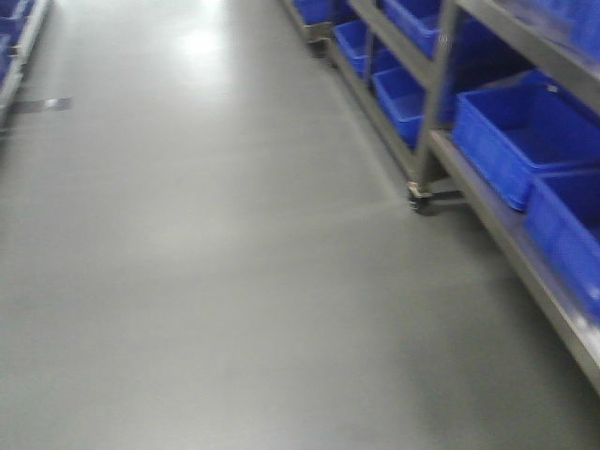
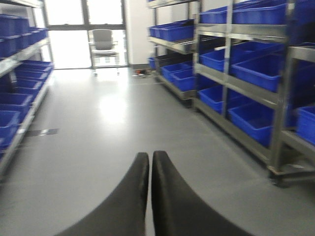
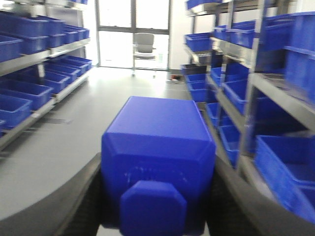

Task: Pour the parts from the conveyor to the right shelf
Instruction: 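Turn into the aisle between the blue-bin shelves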

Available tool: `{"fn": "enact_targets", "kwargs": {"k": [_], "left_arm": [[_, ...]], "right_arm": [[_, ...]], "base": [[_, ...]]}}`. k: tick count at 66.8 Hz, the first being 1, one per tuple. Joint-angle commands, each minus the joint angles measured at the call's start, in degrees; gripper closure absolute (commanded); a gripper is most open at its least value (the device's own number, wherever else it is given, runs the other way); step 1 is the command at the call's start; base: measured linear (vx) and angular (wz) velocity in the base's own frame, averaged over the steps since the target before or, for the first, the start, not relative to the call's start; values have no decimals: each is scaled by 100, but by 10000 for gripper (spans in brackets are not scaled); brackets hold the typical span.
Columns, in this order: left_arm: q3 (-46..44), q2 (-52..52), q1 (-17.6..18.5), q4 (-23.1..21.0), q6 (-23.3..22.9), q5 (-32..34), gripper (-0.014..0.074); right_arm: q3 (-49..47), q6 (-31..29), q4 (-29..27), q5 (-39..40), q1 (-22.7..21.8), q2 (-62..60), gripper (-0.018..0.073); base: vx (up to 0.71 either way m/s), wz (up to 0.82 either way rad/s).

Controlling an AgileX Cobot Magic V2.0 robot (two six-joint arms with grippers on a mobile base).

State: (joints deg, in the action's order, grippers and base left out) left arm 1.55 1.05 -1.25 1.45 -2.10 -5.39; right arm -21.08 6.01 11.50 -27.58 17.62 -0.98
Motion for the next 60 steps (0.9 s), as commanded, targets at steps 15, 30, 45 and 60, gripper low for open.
{"fn": "enact_targets", "kwargs": {"k": [15, 30, 45, 60], "left_arm": [[-112, 36, 31, -35, -42, 409, 603], [-112, 36, 31, -35, -42, 409, 603], [-112, 36, 31, -35, -42, 409, 603], [-112, 36, 31, -35, -42, 409, 603]], "right_arm": [[-141, -54, 83, 481, 12, 49, 567], [-141, -54, 83, 481, 12, 49, 567], [-141, -54, 83, 481, 12, 49, 567], [-141, -54, 83, 481, 12, 49, 567]], "base": [[10, 62], [13, 31], [26, 8], [42, -11]]}}
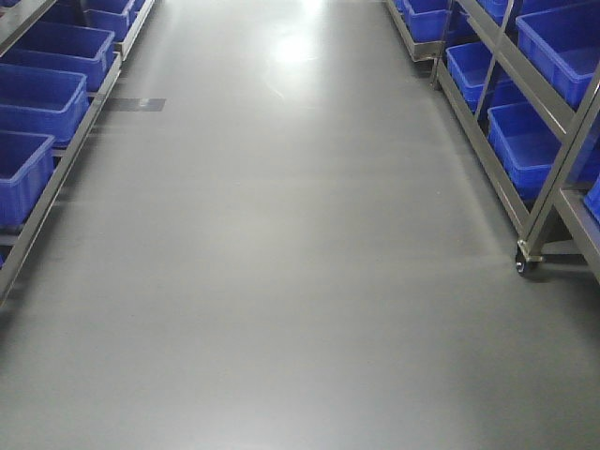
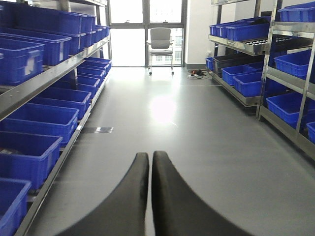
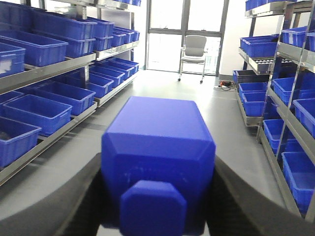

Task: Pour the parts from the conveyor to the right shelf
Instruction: 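Turn into the aisle between the blue-bin shelves, then drive down the aisle and stop facing a shelf bin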

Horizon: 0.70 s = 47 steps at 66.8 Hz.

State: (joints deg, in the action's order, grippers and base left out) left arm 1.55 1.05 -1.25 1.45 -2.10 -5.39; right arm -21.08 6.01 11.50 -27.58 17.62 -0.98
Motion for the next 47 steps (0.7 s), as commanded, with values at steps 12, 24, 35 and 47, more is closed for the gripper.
{"fn": "enact_targets", "kwargs": {"k": [12, 24, 35, 47], "left_arm": [[-112, 36, 31, -35, -42, 409, 603], [-112, 36, 31, -35, -42, 409, 603], [-112, 36, 31, -35, -42, 409, 603], [-112, 36, 31, -35, -42, 409, 603]], "right_arm": [[-141, -54, 83, 481, 12, 49, 567], [-141, -54, 83, 481, 12, 49, 567], [-141, -54, 83, 481, 12, 49, 567], [-141, -54, 83, 481, 12, 49, 567]], "base": [[52, -12], [57, -9], [59, -2], [60, 5]]}}
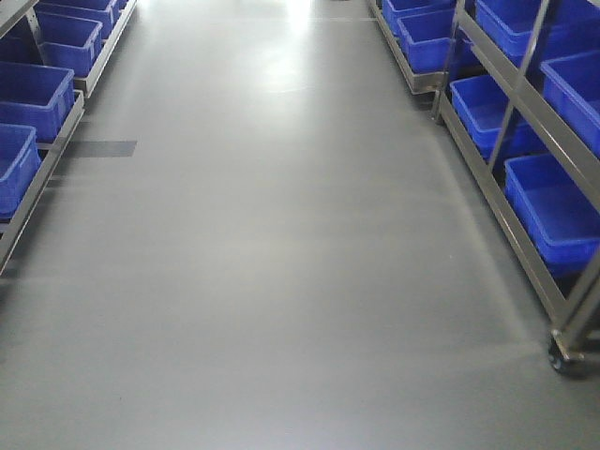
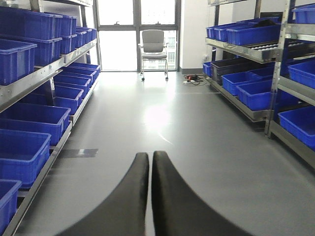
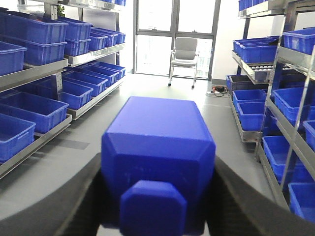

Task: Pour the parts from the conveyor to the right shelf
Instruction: 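Drive down the aisle and stop facing a shelf bin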

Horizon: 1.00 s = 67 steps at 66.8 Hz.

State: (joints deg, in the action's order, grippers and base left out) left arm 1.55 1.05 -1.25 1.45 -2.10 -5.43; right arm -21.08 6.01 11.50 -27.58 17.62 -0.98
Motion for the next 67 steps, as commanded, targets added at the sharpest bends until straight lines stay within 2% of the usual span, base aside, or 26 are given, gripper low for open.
{"fn": "enact_targets", "kwargs": {"k": [1, 38, 67], "left_arm": [[-112, 36, 31, -35, -42, 413, 603], [-112, 36, 31, -35, -42, 413, 603], [-112, 36, 31, -35, -42, 413, 603]], "right_arm": [[-141, -54, 83, 481, 12, 49, 567], [-141, -54, 83, 481, 12, 49, 567], [-141, -54, 83, 481, 12, 49, 567]], "base": [[61, 8], [61, 9], [65, -7]]}}
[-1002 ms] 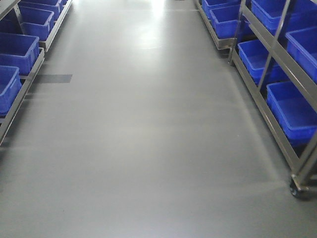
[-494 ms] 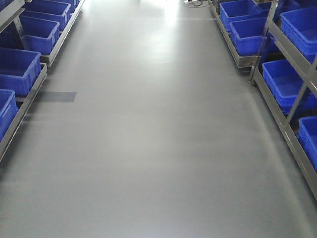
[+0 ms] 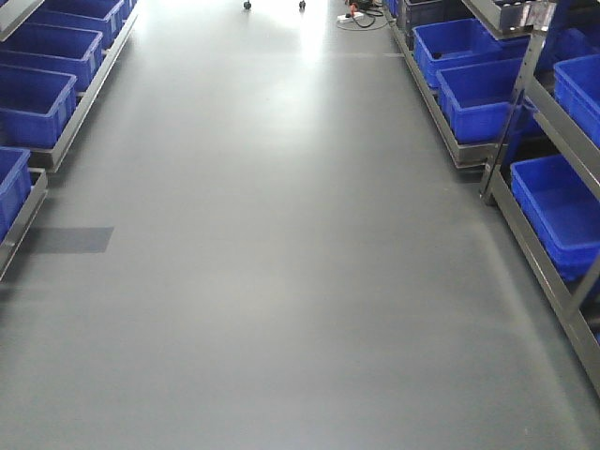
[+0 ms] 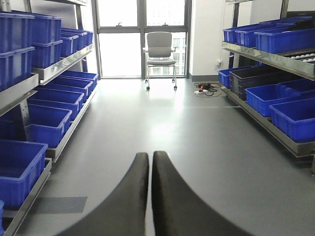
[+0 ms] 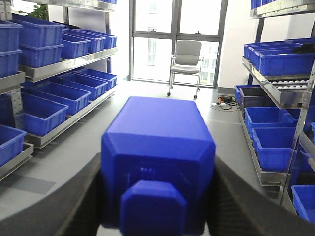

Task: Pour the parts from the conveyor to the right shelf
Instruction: 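Drive down the aisle and stop facing a shelf bin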

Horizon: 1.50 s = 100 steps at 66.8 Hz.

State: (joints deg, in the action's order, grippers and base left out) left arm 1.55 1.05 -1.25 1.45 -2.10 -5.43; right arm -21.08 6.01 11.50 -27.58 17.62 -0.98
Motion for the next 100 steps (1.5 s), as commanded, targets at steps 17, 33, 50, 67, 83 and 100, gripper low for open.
{"fn": "enact_targets", "kwargs": {"k": [17, 33, 50, 67, 83, 100], "left_arm": [[-112, 36, 31, -35, -42, 413, 603], [-112, 36, 31, -35, -42, 413, 603], [-112, 36, 31, -35, -42, 413, 603], [-112, 36, 31, -35, -42, 413, 603], [-112, 36, 31, -35, -42, 413, 603], [-112, 36, 31, -35, -42, 413, 603]], "right_arm": [[-141, -54, 83, 481, 12, 49, 567], [-141, -54, 83, 481, 12, 49, 567], [-141, -54, 83, 481, 12, 49, 567], [-141, -54, 83, 481, 12, 49, 567], [-141, -54, 83, 481, 12, 49, 567], [-141, -54, 83, 481, 12, 49, 567]], "base": [[61, 1], [61, 4], [59, 7], [54, 5], [48, 18], [41, 63]]}}
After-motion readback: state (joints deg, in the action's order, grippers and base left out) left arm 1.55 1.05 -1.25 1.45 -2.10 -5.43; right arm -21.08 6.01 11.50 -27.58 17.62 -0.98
